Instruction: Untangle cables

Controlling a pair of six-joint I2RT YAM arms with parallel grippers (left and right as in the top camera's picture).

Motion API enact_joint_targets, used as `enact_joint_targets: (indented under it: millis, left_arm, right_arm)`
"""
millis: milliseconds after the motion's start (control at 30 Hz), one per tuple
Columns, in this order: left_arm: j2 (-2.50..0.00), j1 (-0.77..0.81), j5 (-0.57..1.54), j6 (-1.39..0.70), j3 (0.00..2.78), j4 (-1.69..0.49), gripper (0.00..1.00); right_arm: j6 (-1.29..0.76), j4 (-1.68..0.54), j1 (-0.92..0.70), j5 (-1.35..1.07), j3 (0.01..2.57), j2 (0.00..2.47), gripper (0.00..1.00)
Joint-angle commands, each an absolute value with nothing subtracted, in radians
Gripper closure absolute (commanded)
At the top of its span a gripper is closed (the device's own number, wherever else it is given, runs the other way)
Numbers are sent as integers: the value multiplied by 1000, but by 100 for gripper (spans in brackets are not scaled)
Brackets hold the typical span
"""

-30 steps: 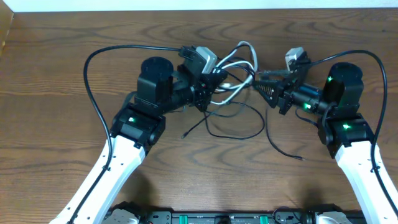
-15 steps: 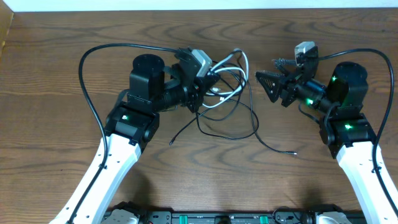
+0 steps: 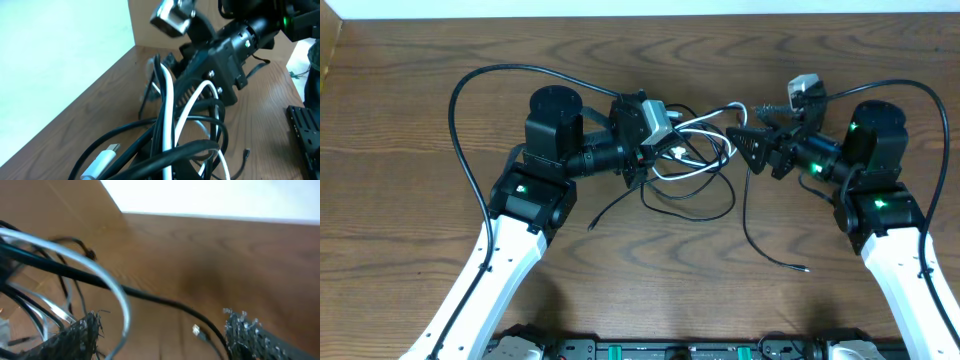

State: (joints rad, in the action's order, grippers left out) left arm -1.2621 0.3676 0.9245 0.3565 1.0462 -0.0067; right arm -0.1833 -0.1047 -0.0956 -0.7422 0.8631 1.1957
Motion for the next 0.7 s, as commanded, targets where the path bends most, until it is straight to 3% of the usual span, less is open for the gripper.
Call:
enact_joint_targets:
  millis: [0,233,433,667]
  left_arm:
    - [-1253,366,960,373,1051,19,92]
    - [-1253,366,960,373,1051,64,92]
    - [-1253,365,957,373,1051,88,92]
    - [-1253,353,944,373,1051,91,92]
  right_arm:
    - [-186,-184,-93,-617,868,1212,22]
    - [-186,-465,-93,-186,868,1252,19]
    - [-186,-538,-92,-86,868,1275,15]
    - [-187,-687,-80,307,868,1283,12]
